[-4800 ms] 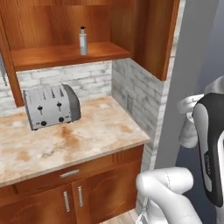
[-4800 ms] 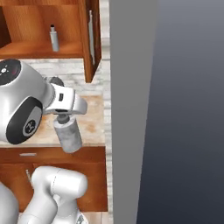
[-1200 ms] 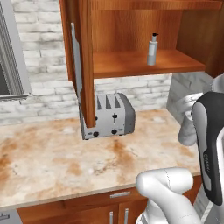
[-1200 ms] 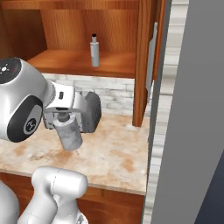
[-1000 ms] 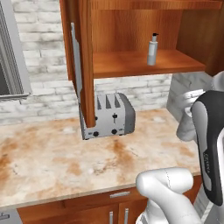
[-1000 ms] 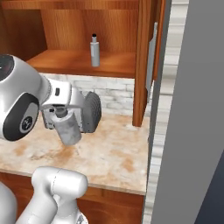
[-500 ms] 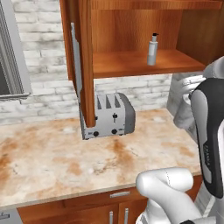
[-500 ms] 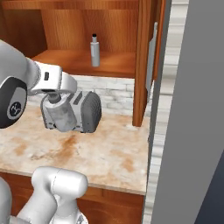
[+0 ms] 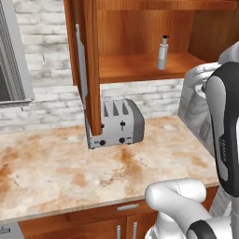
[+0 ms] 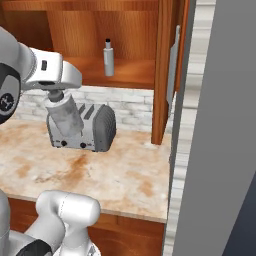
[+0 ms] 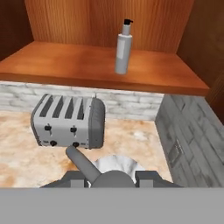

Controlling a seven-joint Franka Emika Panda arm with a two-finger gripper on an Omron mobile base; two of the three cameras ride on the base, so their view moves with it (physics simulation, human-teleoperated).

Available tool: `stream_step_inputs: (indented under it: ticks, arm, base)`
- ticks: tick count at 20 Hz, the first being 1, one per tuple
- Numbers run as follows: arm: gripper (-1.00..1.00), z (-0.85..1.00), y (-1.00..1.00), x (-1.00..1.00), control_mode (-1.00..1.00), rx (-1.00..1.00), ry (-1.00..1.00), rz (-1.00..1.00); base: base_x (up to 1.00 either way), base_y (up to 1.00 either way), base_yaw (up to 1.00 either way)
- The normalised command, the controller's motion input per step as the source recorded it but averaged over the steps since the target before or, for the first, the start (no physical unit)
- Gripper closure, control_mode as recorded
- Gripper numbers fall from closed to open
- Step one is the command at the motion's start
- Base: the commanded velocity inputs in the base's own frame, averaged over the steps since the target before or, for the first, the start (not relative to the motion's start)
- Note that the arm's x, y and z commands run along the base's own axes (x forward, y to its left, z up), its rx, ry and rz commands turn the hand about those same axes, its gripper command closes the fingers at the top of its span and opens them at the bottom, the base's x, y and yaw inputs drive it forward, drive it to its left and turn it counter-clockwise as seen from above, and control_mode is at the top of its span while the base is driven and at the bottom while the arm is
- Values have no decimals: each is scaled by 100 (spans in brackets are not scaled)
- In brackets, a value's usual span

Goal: Pick up the soap dispenser and soap dispenser from the sink, and place them back in the cabinet, and close the cabinet doors.

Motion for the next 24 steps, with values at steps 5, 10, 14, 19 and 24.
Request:
stream_step_inputs:
  ticks: [5, 10, 14, 19, 24]
  arm:
    - [100, 11, 25, 0, -100, 0, -9, 2]
    - [100, 0, 18, 9, -100, 0, -11, 4]
    - [100, 2, 8, 40, -100, 0, -4, 1]
    - [100, 17, 11, 47, -100, 1, 0, 0]
    - [100, 10, 11, 39, -100, 0, 0, 0]
  base:
    - [0, 0, 0]
    - [0, 0, 0]
    - [0, 0, 0]
    - [0, 0, 0]
    - [0, 0, 0]
